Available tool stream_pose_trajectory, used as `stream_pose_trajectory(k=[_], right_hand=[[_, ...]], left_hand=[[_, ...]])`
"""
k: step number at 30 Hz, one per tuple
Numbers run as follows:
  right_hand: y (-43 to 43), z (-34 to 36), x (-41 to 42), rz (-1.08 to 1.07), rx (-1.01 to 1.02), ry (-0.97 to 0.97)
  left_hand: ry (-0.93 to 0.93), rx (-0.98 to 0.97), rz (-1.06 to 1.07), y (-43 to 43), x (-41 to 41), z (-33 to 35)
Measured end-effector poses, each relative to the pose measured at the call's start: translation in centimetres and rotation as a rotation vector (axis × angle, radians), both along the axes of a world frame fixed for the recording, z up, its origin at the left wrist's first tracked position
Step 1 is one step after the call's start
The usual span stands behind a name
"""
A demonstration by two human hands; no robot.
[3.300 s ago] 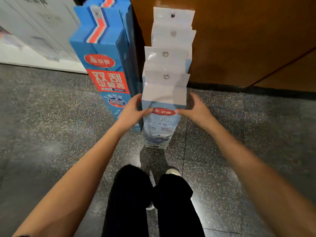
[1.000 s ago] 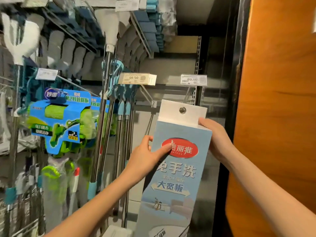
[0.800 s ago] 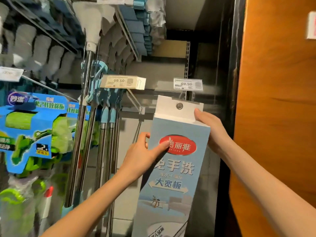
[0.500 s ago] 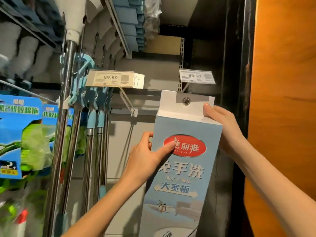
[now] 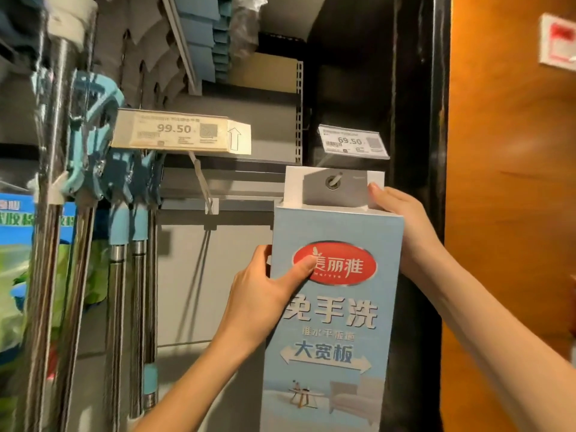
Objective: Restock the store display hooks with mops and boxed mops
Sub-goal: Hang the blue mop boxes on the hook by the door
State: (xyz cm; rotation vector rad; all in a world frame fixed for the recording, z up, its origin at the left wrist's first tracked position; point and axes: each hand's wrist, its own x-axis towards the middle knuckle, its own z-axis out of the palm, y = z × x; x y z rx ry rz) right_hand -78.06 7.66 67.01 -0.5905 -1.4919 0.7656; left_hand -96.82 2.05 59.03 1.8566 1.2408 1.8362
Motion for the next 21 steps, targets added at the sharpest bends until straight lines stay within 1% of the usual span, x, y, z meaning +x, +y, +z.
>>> stream_pose_trajectory(k=[5,8,9,10,13,15,18,21], right_hand=[[1.8,-0.2,-1.3,0.034,-0.076,0.027],[2.8,-1.2,-2.1,0.071,-0.276,0.102],[3.0,-1.9,-2.0,0.079,-0.314,0.111],[3.2,-2.7,-2.0,0.073,-0.315,0.1],[3.2,-6.5,-2.1,0.087,-0.19,0.032],[4.1,-9.8,-2.6,0.109,-0.149,-0.01],[6.5,-13.6,-4.1,0.046,-0.161,-0.061],[9.0,-14.7,-6.1,0.013,-0.222,-0.009]], left_hand=[[-0.017,-0.045,0.052,1.4,-0.8,-0.4],[-0.029,-0.088,0.096,2.3,-0.7,-0.7],[-0.029,-0.092,0.119,2.5,-0.7,-0.6],[-0.028,-0.093,0.143,2.9,-0.7,-0.4],[-0.025,-0.102,0.221,4.9,-1.1,-0.4],[-0.004,-0.135,0.28,6.1,-1.4,-0.8],[0.014,-0.161,0.354,7.8,-1.8,-0.9],[0.046,-0.196,0.423,10.0,-2.5,-0.7]])
